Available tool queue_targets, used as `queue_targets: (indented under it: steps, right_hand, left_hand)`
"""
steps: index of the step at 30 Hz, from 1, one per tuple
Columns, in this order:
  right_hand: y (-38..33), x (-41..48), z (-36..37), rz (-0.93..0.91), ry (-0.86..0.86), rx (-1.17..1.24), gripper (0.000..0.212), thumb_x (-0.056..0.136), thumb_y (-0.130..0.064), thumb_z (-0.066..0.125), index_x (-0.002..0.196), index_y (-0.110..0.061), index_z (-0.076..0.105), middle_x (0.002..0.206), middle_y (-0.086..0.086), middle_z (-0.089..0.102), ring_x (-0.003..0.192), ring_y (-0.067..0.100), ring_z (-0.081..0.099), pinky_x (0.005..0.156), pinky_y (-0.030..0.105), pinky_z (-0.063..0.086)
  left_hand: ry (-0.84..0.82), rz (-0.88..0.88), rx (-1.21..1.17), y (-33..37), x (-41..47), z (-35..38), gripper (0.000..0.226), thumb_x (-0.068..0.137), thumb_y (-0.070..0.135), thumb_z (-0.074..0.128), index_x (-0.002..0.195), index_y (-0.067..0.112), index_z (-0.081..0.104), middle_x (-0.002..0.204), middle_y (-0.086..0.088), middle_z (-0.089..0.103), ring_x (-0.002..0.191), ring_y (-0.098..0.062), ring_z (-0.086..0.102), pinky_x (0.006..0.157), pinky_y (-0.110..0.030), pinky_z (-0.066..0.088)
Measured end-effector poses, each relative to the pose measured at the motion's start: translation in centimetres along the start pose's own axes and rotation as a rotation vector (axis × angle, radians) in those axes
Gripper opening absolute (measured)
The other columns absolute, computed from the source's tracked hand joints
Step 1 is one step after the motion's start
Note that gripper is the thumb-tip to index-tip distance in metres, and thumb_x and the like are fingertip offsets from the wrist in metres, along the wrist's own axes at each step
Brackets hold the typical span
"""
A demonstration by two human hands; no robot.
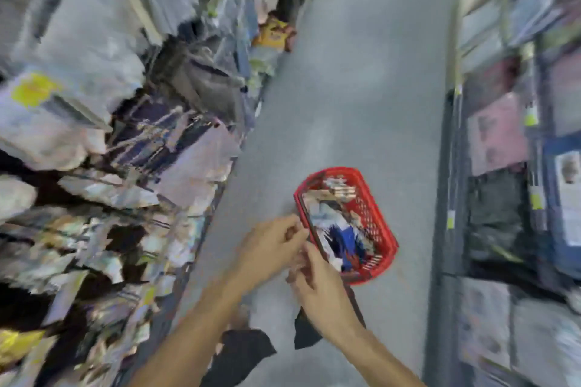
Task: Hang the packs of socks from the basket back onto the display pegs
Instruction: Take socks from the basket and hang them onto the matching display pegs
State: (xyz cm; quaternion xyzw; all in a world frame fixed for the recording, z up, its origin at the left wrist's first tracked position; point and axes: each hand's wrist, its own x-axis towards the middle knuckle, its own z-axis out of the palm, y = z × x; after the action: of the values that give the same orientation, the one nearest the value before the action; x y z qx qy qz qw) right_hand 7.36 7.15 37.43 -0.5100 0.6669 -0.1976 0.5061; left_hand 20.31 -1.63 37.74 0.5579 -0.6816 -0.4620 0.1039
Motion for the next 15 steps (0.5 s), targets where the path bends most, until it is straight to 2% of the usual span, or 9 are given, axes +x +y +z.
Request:
queue_targets:
  steps: [2,3,6,8,11,15]
  right_hand:
    - [5.0,0.5,-3.2,0.096,0.018,-0.021,0.047,0.091,-0.008,0.049,0.13,-0.034,0.047,0.099,-0.011,0.068,0.087,0.003,0.064,0.079,0.028,0.053]
    - [7.5,1.0,-4.6,0.125,0.022,-0.027,0.047,0.09,-0.008,0.048,0.13,-0.033,0.048,0.102,-0.012,0.068,0.089,0.002,0.064,0.081,0.027,0.052]
    - [15.9,3.6,-7.7,0.234,0.007,-0.07,0.049,0.09,-0.009,0.049,0.134,-0.032,0.047,0.111,-0.005,0.067,0.096,0.013,0.064,0.087,0.038,0.052]
    - [21.0,5.8,-8.7,0.283,0.004,-0.116,0.047,0.092,-0.013,0.051,0.134,-0.032,0.048,0.112,-0.006,0.066,0.095,0.016,0.064,0.087,0.037,0.052]
    - [28.4,9.9,-8.3,0.366,-0.011,-0.17,0.042,0.091,-0.021,0.052,0.131,-0.034,0.048,0.108,-0.006,0.066,0.095,0.019,0.063,0.084,0.036,0.05]
    - [38.1,15.9,-5.1,0.468,0.003,-0.156,0.04,0.092,-0.017,0.055,0.132,-0.022,0.054,0.114,0.004,0.069,0.104,0.024,0.062,0.085,0.031,0.046]
  left_hand:
    - [-0.155,-0.078,-0.032,1.4,2.9,6.7,0.019,0.083,0.044,0.046,0.065,0.041,0.053,0.059,0.011,0.055,0.068,-0.018,0.057,0.07,-0.038,0.05]
    - [-0.187,-0.075,-0.066,0.8,4.6,10.1,0.017,0.084,0.041,0.048,0.069,0.043,0.055,0.061,0.01,0.057,0.068,-0.016,0.058,0.07,-0.037,0.05]
    - [-0.298,-0.154,-0.045,-0.7,8.6,17.6,0.016,0.092,0.033,0.054,0.082,0.023,0.062,0.078,0.001,0.069,0.08,-0.021,0.065,0.076,-0.041,0.052]
    - [-0.413,-0.219,-0.007,-2.7,10.5,22.7,0.016,0.096,0.029,0.054,0.089,0.018,0.064,0.089,-0.003,0.072,0.09,-0.026,0.066,0.082,-0.043,0.052]
    - [-0.501,-0.315,0.053,-7.1,13.0,29.0,0.019,0.097,0.034,0.052,0.096,0.021,0.065,0.097,0.0,0.073,0.096,-0.025,0.066,0.087,-0.042,0.052]
    - [-0.577,-0.35,0.132,-13.9,16.4,35.4,0.019,0.098,0.034,0.049,0.095,0.023,0.064,0.103,-0.004,0.072,0.1,-0.028,0.066,0.088,-0.042,0.052]
